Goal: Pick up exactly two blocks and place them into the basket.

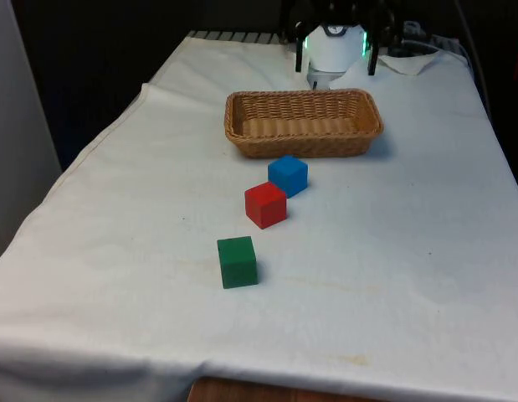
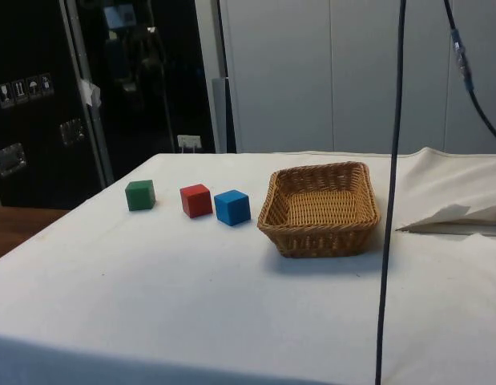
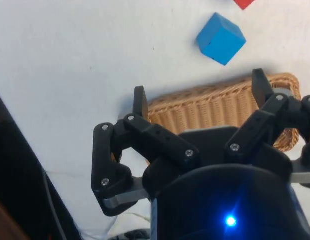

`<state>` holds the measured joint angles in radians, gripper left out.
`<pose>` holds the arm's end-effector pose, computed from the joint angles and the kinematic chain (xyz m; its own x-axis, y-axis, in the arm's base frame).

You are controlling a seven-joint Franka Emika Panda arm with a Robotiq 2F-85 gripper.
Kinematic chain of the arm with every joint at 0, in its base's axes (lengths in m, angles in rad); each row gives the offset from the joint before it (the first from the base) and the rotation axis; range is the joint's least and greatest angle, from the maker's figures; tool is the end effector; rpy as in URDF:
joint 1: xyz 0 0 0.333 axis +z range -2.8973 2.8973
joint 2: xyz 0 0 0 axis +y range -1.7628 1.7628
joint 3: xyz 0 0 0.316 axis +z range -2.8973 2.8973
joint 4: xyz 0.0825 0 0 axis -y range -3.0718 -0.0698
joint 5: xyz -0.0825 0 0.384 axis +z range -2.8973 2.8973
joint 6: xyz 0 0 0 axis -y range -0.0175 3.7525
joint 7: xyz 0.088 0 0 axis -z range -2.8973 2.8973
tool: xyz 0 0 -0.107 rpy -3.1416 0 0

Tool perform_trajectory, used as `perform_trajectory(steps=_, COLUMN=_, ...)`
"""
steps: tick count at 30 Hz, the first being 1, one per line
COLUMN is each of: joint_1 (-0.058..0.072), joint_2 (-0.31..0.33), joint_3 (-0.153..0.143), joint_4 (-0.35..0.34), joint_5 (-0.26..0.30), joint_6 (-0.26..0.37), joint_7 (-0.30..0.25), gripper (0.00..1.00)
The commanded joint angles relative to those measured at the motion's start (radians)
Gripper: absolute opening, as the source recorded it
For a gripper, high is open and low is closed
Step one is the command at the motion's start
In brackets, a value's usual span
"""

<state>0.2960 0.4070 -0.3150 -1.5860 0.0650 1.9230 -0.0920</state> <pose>0.6640 0.0172 0.4065 0.9961 0.0683 -0.0551 0.0715 -0.9957 0.0583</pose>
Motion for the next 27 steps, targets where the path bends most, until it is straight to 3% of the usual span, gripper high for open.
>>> perform_trajectory(steps=1, joint_1=-0.009, joint_2=0.010, joint_3=0.003, joint_4=-0.002, joint_5=0.015, joint_6=0.021, joint_7=-0.016, gripper=1.00)
perform_trajectory(steps=4, joint_1=-0.003, joint_2=0.020, joint_3=-0.008, joint_4=-0.006, joint_5=0.020, joint_6=0.047, joint_7=-0.027, gripper=1.00)
perform_trajectory(steps=11, joint_1=-0.011, joint_2=0.100, joint_3=-0.008, joint_4=0.068, joint_5=0.032, joint_6=0.066, joint_7=-0.043, gripper=1.00)
perform_trajectory(steps=13, joint_1=-0.006, joint_2=0.099, joint_3=-0.012, joint_4=0.067, joint_5=0.025, joint_6=0.067, joint_7=-0.037, gripper=1.00)
perform_trajectory(steps=14, joint_1=-0.012, joint_2=0.123, joint_3=-0.009, joint_4=0.086, joint_5=0.032, joint_6=0.074, joint_7=-0.046, gripper=1.00)
perform_trajectory(steps=22, joint_1=-0.017, joint_2=0.212, joint_3=-0.017, joint_4=0.148, joint_5=0.035, joint_6=0.111, joint_7=-0.066, gripper=1.00)
perform_trajectory(steps=23, joint_1=-0.017, joint_2=0.220, joint_3=-0.019, joint_4=0.154, joint_5=0.036, joint_6=0.115, joint_7=-0.070, gripper=1.00)
perform_trajectory(steps=24, joint_1=-0.009, joint_2=0.212, joint_3=-0.024, joint_4=0.146, joint_5=0.029, joint_6=0.114, joint_7=-0.060, gripper=1.00)
perform_trajectory(steps=25, joint_1=-0.019, joint_2=0.230, joint_3=-0.020, joint_4=0.161, joint_5=0.038, joint_6=0.121, joint_7=-0.074, gripper=1.00)
perform_trajectory(steps=27, joint_1=-0.023, joint_2=0.257, joint_3=-0.026, joint_4=0.179, joint_5=0.046, joint_6=0.138, joint_7=-0.085, gripper=1.00)
